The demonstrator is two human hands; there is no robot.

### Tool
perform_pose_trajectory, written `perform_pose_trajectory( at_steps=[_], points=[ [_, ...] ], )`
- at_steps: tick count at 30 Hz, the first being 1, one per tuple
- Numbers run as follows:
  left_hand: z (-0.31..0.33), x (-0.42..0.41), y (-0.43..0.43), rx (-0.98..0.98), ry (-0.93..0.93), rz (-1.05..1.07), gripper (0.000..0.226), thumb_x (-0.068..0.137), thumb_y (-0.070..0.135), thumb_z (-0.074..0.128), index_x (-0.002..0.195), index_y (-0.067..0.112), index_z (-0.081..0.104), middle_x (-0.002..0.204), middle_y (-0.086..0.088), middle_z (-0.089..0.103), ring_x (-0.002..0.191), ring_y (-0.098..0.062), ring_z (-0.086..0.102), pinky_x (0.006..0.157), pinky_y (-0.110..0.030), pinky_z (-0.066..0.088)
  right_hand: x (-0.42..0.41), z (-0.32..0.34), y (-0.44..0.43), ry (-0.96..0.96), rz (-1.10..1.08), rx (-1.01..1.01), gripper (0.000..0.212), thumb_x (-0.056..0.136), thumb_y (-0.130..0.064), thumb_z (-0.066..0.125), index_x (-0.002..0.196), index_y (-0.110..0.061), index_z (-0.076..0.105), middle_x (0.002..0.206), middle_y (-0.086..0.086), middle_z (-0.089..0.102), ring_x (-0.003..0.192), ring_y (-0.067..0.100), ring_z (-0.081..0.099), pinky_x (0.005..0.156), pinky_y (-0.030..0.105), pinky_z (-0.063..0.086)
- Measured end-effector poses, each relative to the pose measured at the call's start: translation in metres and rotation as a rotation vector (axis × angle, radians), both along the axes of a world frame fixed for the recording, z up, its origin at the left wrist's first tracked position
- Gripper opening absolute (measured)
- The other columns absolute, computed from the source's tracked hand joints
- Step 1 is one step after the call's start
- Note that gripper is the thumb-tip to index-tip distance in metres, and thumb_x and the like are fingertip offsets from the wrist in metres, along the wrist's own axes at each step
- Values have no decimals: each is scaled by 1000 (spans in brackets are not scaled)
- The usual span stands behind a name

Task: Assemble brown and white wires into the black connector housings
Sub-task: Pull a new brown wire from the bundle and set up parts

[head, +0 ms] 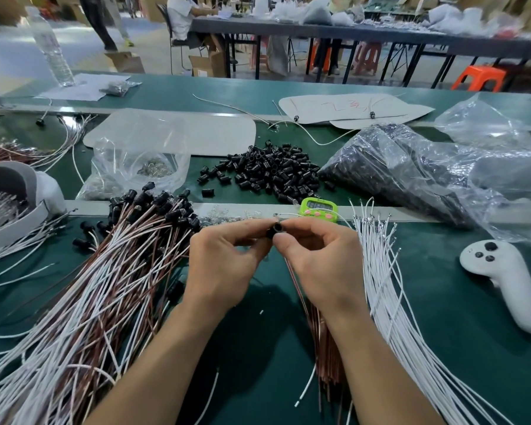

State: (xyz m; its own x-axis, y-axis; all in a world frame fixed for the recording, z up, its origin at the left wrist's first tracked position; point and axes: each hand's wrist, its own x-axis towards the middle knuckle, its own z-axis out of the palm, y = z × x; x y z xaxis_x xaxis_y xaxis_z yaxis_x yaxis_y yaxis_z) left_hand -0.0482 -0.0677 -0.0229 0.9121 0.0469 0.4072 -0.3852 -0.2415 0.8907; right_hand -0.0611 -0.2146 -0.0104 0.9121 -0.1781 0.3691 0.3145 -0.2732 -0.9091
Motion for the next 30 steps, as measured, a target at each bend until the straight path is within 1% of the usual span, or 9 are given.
perform_pose_trajectory(
  at_steps=[2,7,9,12,18,24,26,27,30],
  points=[
    [-1,0,-1,9,-5,-8,45,78,-5,81,99,35,80,93,21,78,88,-3,75,82,-20,59,0,-1,0,-6,-19,-2,28,78,-7,86,86,-32,79,74,-17,76,68,2,73,67,13,55],
    [-9,5,1,31,72,14,36,77,2,82,97,31,82,88,15,79,86,-4,76,85,-36,62,-1,-2,0,-19,-37,-15,30,78,-2,85,84,-31,78,73,-17,76,67,3,73,66,12,54],
    [-9,6,1,6,87,-5,42,77,0,83,93,39,81,86,14,79,83,-5,76,80,-34,62,-1,-3,0,-20,-29,-41,30,78,-2,85,84,-31,78,73,-17,75,65,3,72,65,11,54],
    [-7,5,1,-5,72,-28,51,77,-4,83,87,47,79,84,18,78,81,-3,76,75,-22,60,-2,-2,1,-13,-17,-78,32,79,-1,84,84,-31,77,75,-18,75,65,1,72,64,9,52],
    [-6,4,0,39,59,-44,34,76,5,87,100,28,82,94,18,78,91,-2,75,86,-26,60,-1,-3,-1,-14,-39,-96,29,77,0,84,85,-27,79,77,-19,75,68,0,72,66,9,53],
    [-6,4,0,27,79,36,53,79,6,84,90,58,76,86,24,77,82,-1,75,81,-29,62,0,15,-14,114,-21,-116,15,80,-15,85,85,-29,81,75,-20,76,69,-1,72,66,11,53],
    [-8,5,-1,37,102,77,51,79,10,86,90,59,75,84,25,76,78,0,75,81,-31,62,0,27,-33,192,-147,-247,10,82,-25,81,76,-32,80,67,-25,71,65,-6,68,59,7,49],
    [-9,5,-1,45,104,91,49,79,11,86,90,57,75,84,25,76,79,1,74,82,-31,62,0,32,-45,275,-220,-382,12,83,-30,79,72,-32,79,64,-24,70,63,-7,66,57,10,49],
    [-10,3,-2,96,85,118,45,79,15,86,96,54,73,89,27,76,87,4,73,89,-32,60,-5,34,-73,630,-291,-791,25,87,-38,73,73,-18,74,65,-3,69,62,13,66,59,27,54]
  ],
)
